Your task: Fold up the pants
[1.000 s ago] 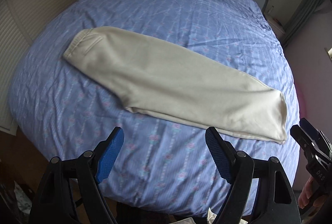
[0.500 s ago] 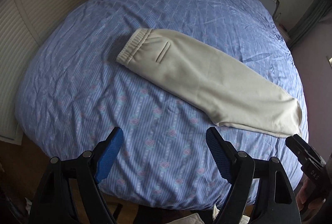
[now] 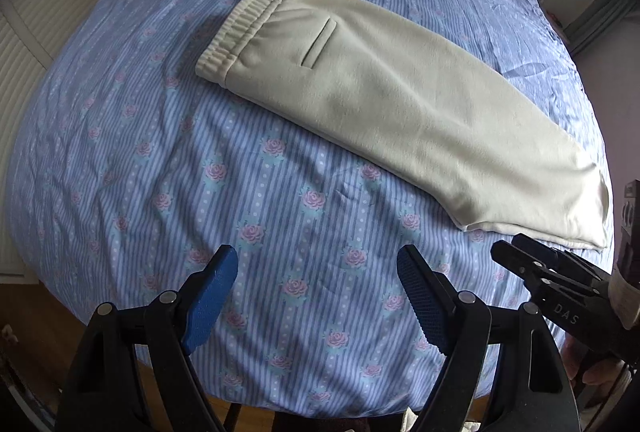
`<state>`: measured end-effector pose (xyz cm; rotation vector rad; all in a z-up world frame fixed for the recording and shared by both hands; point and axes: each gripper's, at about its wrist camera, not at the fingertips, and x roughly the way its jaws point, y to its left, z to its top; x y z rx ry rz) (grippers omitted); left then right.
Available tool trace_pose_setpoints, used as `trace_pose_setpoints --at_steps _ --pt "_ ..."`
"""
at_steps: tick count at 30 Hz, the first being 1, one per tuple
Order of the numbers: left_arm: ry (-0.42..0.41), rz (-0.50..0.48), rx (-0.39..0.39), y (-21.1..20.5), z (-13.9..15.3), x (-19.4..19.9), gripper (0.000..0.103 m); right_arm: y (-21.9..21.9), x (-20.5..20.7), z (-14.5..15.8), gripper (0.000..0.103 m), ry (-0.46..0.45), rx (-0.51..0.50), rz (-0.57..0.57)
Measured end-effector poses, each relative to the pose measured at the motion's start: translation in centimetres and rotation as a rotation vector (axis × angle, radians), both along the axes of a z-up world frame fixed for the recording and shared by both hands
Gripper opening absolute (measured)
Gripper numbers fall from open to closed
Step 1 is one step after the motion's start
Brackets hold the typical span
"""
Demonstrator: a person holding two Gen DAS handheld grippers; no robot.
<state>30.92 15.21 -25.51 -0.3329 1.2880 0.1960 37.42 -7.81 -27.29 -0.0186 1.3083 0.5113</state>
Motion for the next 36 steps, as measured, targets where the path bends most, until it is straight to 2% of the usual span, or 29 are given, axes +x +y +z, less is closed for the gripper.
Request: trace_pose_setpoints --at_steps 3,5,11,16,19,23,26,27,28,29,31,33,36 --pt "0.028 0.039 -0.018 0.4 -1.6 -0.1 0.082 1.0 1.0 -2.9 0.045 0.037 -0.014 0.019" --pt "0.044 0.075 -0.033 0.8 -2.5 -0.1 0.082 1.7 1.7 -4.5 0.040 0.060 -0.027 0.033" --pt "0.079 0.130 -0.053 1.6 -4.1 0.1 0.082 2.9 3.3 -7.4 0.039 0.122 -0.049 0.067" --pt "0.061 0.141 -0.032 2.5 -3.7 0.7 0.082 2.5 3.7 -5.5 0.039 0.057 -0.032 0.054" --pt "0.036 0.187 -0.030 4.3 -3.8 1.1 0.082 2.5 4.3 -4.7 0.039 0.024 -0.012 0.057" --pt "-0.031 0.311 -0.161 8.3 -4.5 1.8 0.084 3.2 5.5 -6.8 0.039 0.049 -0.041 0.069" --pt "-0.059 0.394 -0.217 10.8 -5.2 3.3 0.085 3.1 5.5 -8.9 0.039 0.099 -0.040 0.025" --pt "-0.075 0.404 -0.241 11.5 -5.4 3.8 0.085 3.1 5.5 -8.8 0.038 0.095 -0.043 0.012" --pt "-0.092 0.411 -0.266 12.0 -5.6 4.4 0.085 3.3 5.4 -8.4 0.029 0.093 -0.037 0.008" --pt "-0.102 0.417 -0.287 12.5 -5.8 5.0 0.085 3.6 5.2 -8.0 0.023 0.098 -0.020 0.017" --pt "-0.141 0.412 -0.346 13.2 -6.2 6.1 0.085 4.3 4.4 -7.3 0.023 0.066 -0.056 0.048" --pt "-0.168 0.412 -0.357 13.5 -6.5 7.3 0.085 5.0 3.9 -7.7 0.023 0.051 -0.102 0.099" --pt "-0.166 0.419 -0.380 14.1 -7.9 9.4 0.085 4.8 4.2 -8.3 0.021 0.083 -0.108 0.075"
